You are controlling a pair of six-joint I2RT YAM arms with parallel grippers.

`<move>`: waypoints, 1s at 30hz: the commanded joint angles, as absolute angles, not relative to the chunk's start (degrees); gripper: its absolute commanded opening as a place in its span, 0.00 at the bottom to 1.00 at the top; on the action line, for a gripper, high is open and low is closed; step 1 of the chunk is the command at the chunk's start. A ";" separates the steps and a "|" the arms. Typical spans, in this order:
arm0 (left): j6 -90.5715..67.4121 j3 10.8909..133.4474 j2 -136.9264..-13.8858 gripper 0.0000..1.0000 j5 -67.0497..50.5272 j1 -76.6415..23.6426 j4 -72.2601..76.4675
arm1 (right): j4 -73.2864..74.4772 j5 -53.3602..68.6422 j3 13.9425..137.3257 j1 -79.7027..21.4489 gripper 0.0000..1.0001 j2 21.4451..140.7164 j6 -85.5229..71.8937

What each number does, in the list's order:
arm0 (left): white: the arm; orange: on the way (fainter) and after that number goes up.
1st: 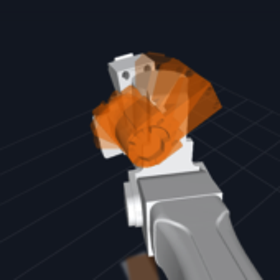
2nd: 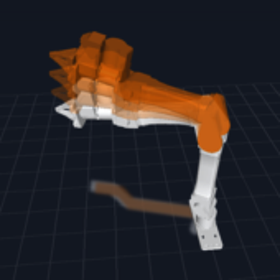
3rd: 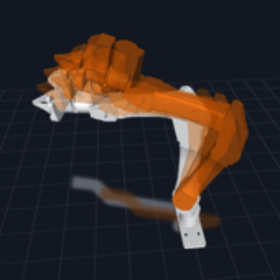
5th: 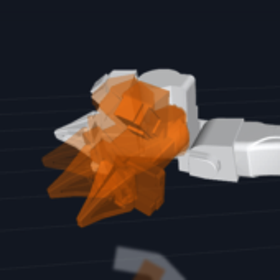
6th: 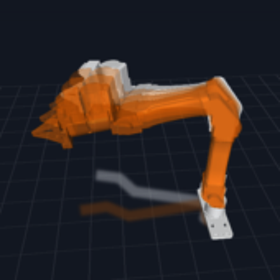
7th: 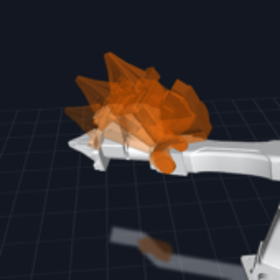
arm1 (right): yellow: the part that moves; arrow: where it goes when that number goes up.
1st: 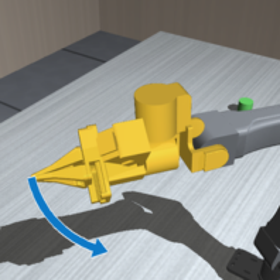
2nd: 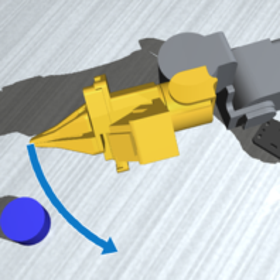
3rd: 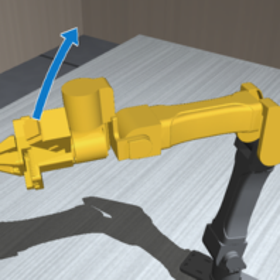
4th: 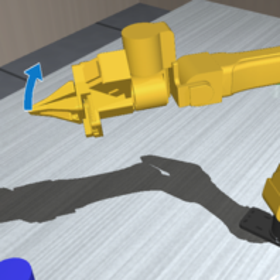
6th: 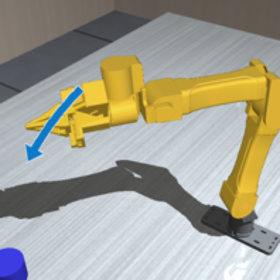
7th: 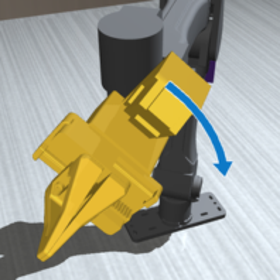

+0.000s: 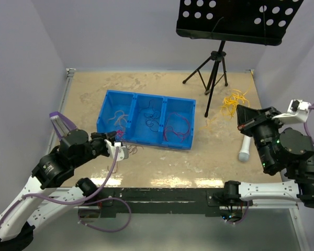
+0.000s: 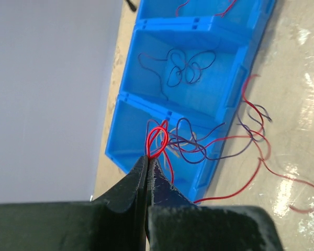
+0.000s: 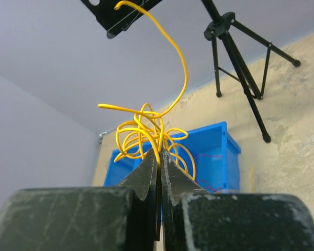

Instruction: Untangle the cables

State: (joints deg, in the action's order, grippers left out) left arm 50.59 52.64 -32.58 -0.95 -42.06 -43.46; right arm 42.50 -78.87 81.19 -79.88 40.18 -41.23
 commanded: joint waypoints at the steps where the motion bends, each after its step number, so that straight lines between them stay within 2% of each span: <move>1: 52.99 53.00 -32.26 0.00 -10.00 -41.92 -46.75 | 33.50 -75.68 81.12 -79.89 0.00 41.75 -32.88; 9: 51.77 55.19 -32.61 0.00 -13.10 -41.92 -46.76 | 31.11 -66.73 79.99 -79.89 0.00 45.35 -31.37; 18: 53.43 63.19 -34.63 0.00 -13.80 -41.92 -48.25 | 29.45 -43.35 67.08 -79.89 0.00 49.04 -35.76; 30: 57.30 69.07 -34.19 0.00 -13.27 -41.92 -51.06 | 19.16 -31.03 50.72 -79.89 0.00 53.43 -38.50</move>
